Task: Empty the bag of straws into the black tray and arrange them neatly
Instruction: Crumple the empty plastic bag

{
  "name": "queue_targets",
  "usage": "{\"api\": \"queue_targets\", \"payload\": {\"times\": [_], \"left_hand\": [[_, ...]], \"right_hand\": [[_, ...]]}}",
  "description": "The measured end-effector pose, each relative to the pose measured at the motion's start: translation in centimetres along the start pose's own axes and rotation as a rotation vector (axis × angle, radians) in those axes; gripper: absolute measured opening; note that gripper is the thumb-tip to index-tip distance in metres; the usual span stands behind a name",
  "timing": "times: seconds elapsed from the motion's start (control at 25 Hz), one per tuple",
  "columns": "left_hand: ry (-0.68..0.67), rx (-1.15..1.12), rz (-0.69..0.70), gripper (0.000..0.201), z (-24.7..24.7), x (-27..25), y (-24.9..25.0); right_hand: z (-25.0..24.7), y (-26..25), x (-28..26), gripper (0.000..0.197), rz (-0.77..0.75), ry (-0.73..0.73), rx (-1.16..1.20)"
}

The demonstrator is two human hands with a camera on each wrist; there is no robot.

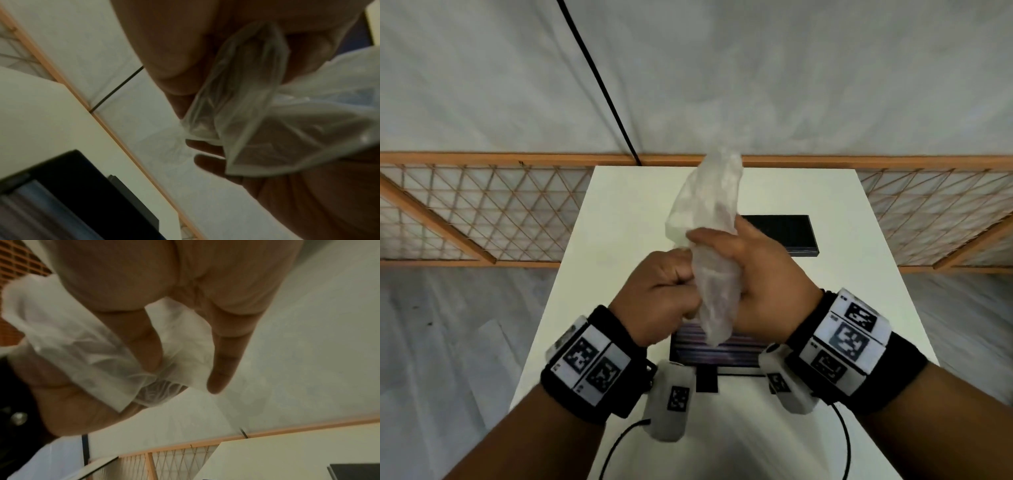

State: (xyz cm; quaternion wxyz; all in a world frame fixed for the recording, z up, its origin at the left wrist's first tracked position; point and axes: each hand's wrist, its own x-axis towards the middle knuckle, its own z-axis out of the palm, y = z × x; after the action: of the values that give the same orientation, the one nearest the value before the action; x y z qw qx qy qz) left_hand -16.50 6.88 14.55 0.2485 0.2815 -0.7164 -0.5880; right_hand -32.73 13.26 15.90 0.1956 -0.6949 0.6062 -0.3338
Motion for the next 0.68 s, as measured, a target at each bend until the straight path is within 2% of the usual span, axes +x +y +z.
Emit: {"api": "queue_targets", "payload": {"times": [0.08,0.12,0.24,0.28,0.32,0.36,0.44,0.52,0.6,0.68], "left_hand": [[-0.014,-0.066,0.025,0.018,0.4,-0.5,1.1],[0.017,-0.049,0.040,0.026,0.6,-0.9,1.5],[0.339,0.247,0.112,0.038,0.0,-3.1,2.5],[0.309,0.260,0.158,0.036,0.0,-3.5,2.9],[0.182,0.227,0.203,0.037,0.1,-3.8,3.1],[0.048,0.224,0.234,0.049,0.2,-3.8,3.2],[-0.101,0.343,0.294,0.086,0.1,-3.7,2.1],[-0.069,0.469,0.350,0.106,-0.3,-3.2,1.4],[-0.012,0.496,0.374,0.106,-1.2,-3.0,1.3],[-0.037,0.497,0.346,0.097,-2.7,-3.0,1.2]], "right_hand": [[-0.5,0.4,-0.4,0.021,0.057,0.073,-0.033],[-0.7,0.9,-0.7,0.020,0.097,0.141,-0.094],[-1.3,0.1,0.0,0.031,0.283,0.315,-0.220],[-1.5,-0.6,0.5,0.031,0.349,0.336,-0.242],[-1.3,-1.1,0.9,0.029,0.395,0.342,-0.277],[-1.1,-1.5,1.3,0.026,0.391,0.341,-0.285],[-0.1,-3.0,1.8,0.024,0.402,0.350,-0.075],[0.8,-4.7,2.2,0.027,0.489,0.303,0.310],[1.7,-6.2,2.3,0.019,0.587,0.217,0.557],[2.5,-7.4,1.9,0.023,0.654,0.143,0.769]]}}
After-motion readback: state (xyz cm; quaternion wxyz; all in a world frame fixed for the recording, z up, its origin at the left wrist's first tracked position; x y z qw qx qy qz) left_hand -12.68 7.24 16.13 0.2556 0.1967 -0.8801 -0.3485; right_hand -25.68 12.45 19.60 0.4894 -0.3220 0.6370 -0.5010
